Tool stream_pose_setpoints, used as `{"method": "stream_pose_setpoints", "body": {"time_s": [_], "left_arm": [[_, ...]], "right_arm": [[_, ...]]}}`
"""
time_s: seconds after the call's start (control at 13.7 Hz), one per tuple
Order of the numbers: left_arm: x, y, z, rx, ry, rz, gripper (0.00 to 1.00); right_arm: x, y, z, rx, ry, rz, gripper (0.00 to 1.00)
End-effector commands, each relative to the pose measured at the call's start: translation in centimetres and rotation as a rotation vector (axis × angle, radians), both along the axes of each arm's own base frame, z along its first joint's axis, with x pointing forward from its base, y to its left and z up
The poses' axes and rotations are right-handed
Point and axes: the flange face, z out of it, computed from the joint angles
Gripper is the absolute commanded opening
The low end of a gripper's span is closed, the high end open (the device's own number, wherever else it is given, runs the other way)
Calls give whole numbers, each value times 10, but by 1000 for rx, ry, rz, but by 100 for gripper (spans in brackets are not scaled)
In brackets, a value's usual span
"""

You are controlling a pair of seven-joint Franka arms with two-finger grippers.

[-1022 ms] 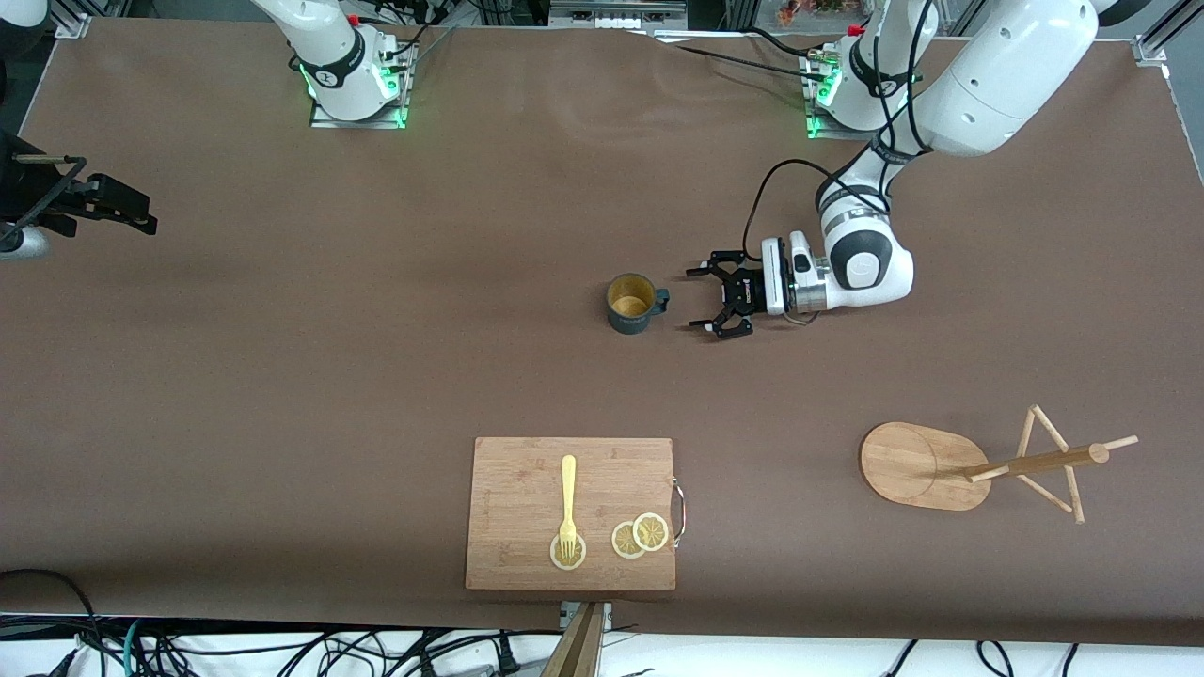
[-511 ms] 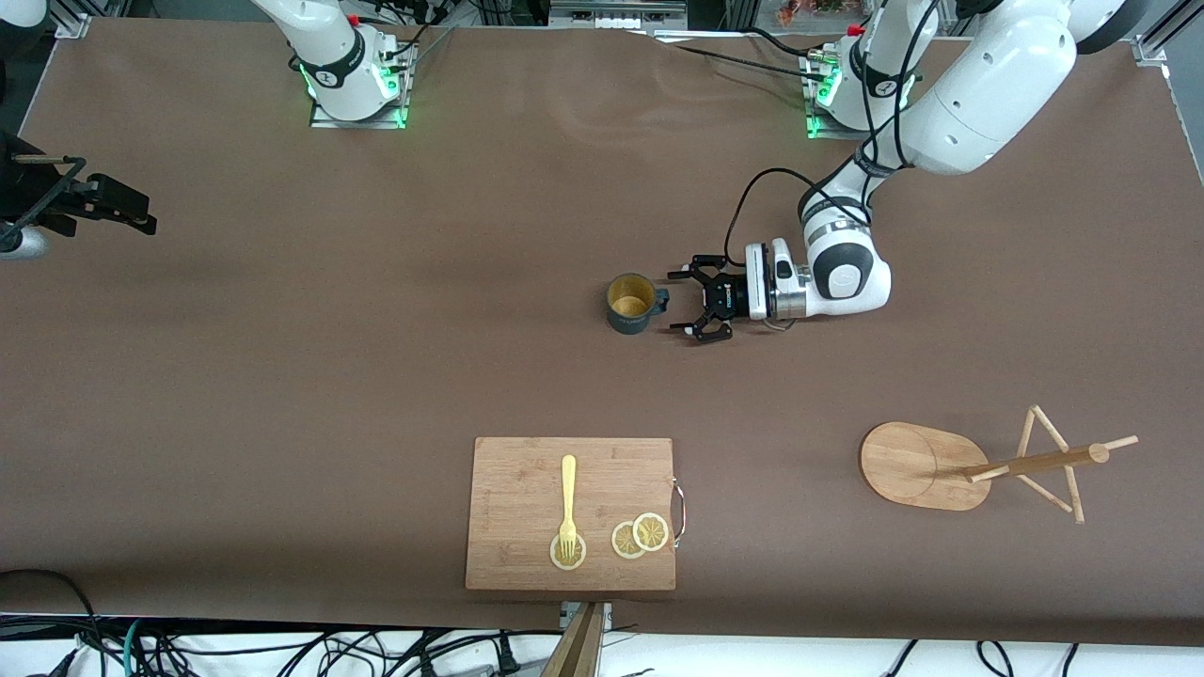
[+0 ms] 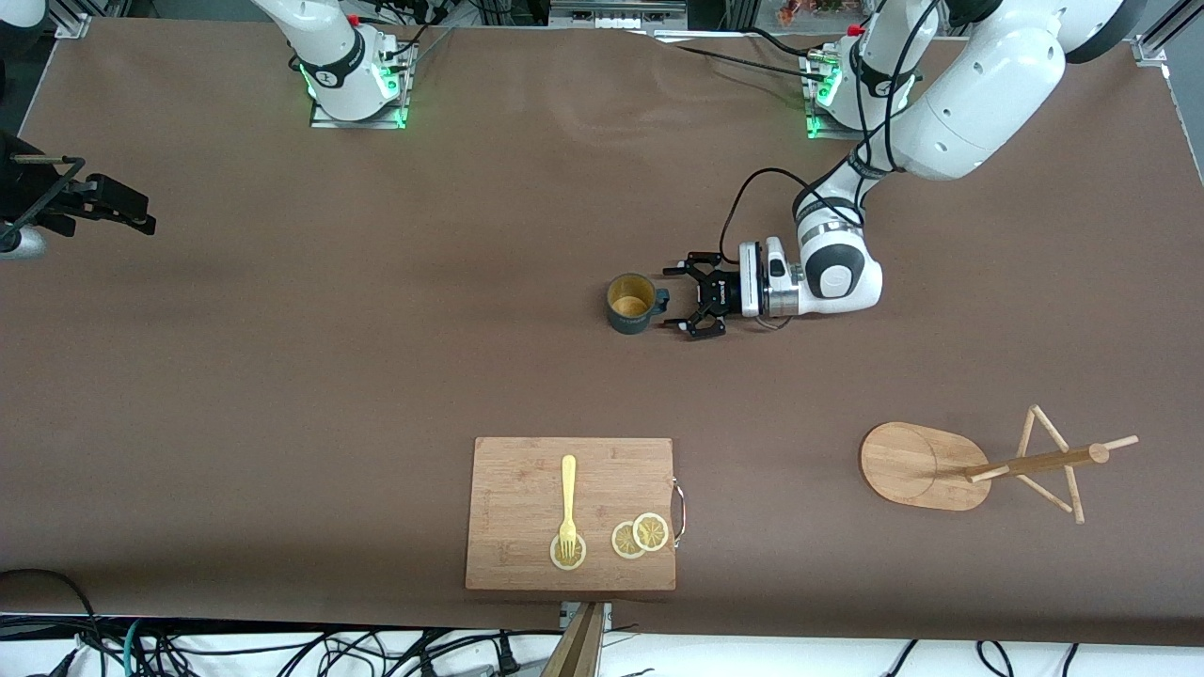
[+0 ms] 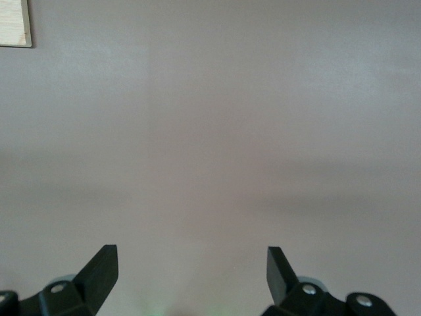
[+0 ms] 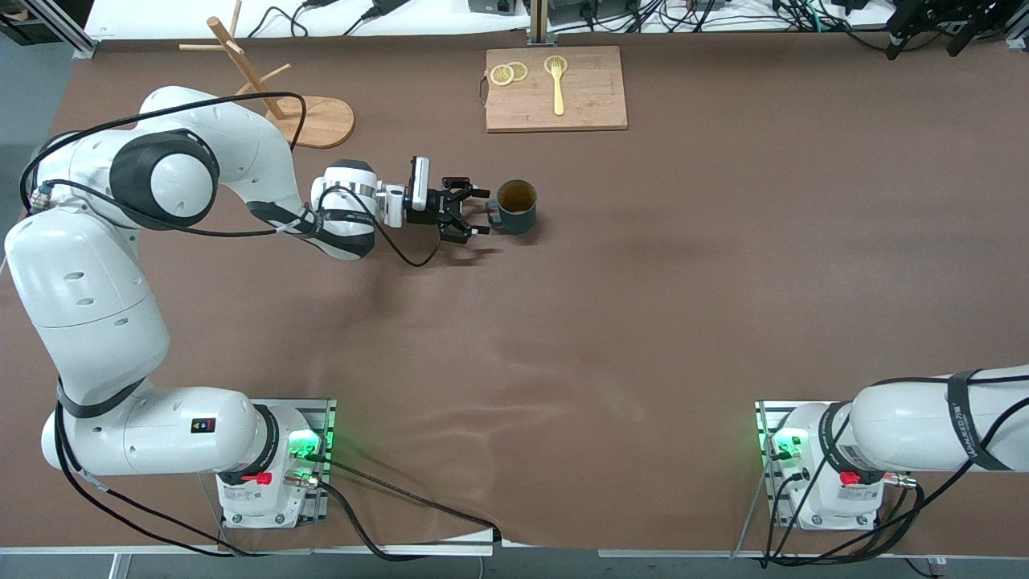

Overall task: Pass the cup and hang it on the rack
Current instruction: 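Close the left gripper on the mug handle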

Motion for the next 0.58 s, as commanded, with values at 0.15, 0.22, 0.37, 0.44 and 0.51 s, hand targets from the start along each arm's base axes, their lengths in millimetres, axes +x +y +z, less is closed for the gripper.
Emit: {"method": "stream_pose_setpoints", "body": {"time_s": [0.15, 0.22, 0.37, 0.44, 0.51], "left_arm": [[11, -10, -3, -29, -122, 11, 72], [12, -10, -3, -28, -123, 12, 67], [12, -10, -3, -28, -123, 12, 65], [12, -9, -4, -27, -123, 13, 65], [11, -9, -5, -25, -121, 12, 62]], "right_arm": [[-4, -2, 6, -10, -1, -13, 100], [-3, -2, 5, -10, 0, -15, 100], [-3, -2, 5, -10, 0, -13, 100], [-3, -2, 5, -10, 0, -15, 100], [-3, -2, 4, -10, 2, -13, 100]]}}
